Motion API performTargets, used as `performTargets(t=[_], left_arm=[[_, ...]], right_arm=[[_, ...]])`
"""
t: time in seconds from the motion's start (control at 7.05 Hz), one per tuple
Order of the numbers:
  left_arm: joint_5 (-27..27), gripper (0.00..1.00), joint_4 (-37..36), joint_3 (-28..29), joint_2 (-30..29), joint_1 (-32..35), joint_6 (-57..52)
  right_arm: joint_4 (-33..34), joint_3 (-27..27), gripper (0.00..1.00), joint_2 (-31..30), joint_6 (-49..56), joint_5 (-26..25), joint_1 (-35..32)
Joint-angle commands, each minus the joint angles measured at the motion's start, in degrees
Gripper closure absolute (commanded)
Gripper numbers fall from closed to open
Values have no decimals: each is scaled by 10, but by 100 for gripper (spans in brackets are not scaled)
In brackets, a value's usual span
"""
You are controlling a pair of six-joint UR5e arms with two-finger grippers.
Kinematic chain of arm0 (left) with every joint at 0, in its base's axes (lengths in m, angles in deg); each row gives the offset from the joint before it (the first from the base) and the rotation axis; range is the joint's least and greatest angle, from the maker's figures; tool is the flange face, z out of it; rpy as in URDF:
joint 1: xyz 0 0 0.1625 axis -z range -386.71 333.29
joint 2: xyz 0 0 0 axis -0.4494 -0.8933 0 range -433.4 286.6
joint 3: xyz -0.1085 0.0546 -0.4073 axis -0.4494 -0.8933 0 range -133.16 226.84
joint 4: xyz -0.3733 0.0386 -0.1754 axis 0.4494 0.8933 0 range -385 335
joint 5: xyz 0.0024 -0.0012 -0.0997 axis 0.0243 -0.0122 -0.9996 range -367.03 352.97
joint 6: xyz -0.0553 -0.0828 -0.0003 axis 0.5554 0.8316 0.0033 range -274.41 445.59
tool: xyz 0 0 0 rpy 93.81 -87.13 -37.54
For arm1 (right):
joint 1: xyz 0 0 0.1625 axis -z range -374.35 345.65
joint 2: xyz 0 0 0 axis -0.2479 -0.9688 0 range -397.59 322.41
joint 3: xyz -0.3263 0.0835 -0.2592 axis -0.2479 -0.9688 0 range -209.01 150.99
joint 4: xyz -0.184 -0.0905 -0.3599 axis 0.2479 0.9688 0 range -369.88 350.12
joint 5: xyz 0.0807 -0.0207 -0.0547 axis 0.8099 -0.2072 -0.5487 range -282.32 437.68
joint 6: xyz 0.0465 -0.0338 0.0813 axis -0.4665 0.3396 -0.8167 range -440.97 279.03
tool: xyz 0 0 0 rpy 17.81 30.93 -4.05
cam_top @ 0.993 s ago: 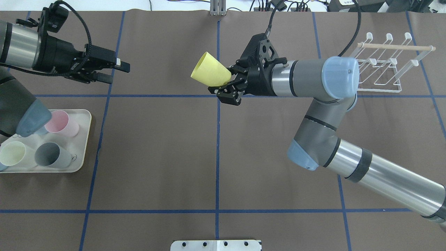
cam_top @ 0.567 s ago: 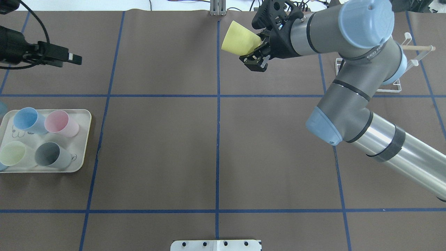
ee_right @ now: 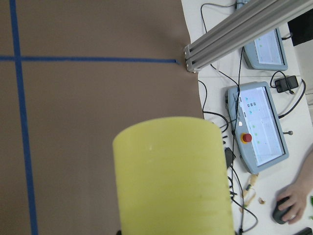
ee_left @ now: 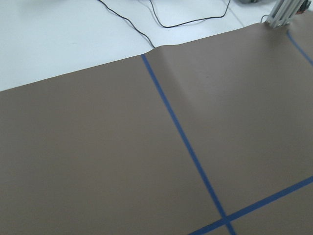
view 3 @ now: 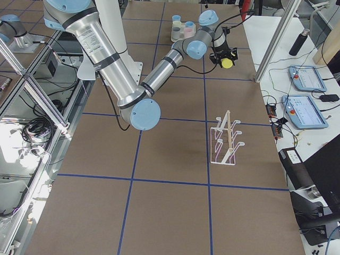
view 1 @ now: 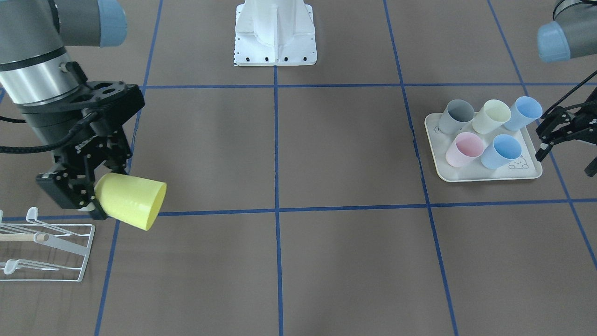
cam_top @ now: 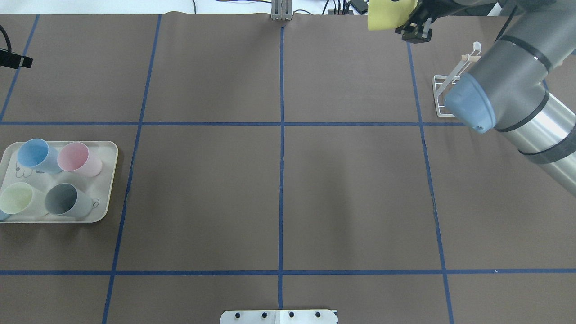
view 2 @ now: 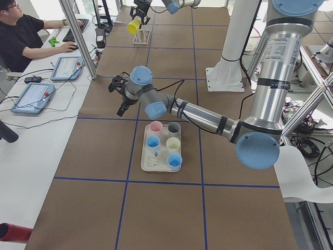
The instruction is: Transfer IKEA cup to right arm and place on rack
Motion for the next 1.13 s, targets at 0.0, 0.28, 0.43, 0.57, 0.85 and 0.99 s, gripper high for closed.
performTargets(t=[0.0,0.28,0.43,0.57,0.85,0.99], left_arm=[[2,0,-18,-11,15,4,-24],[-17,0,-18,-7,16,3,-23],[-22,0,-18,-6,16,3,-20],[-23,0,-17,-7,16,2,-13],[-23,0,-16,-4,16,2,-12],[-23,0,-15,-4,16,1,-9]], right_arm=[[84,-9,66,2,279,-108,-35],[87,-34,78,1,467,-216,-36],[80,-59,78,1,522,-245,-36],[77,-85,75,-5,563,-264,-37],[10,-129,71,-39,588,-294,-36],[-97,-160,70,-76,587,-296,-36]])
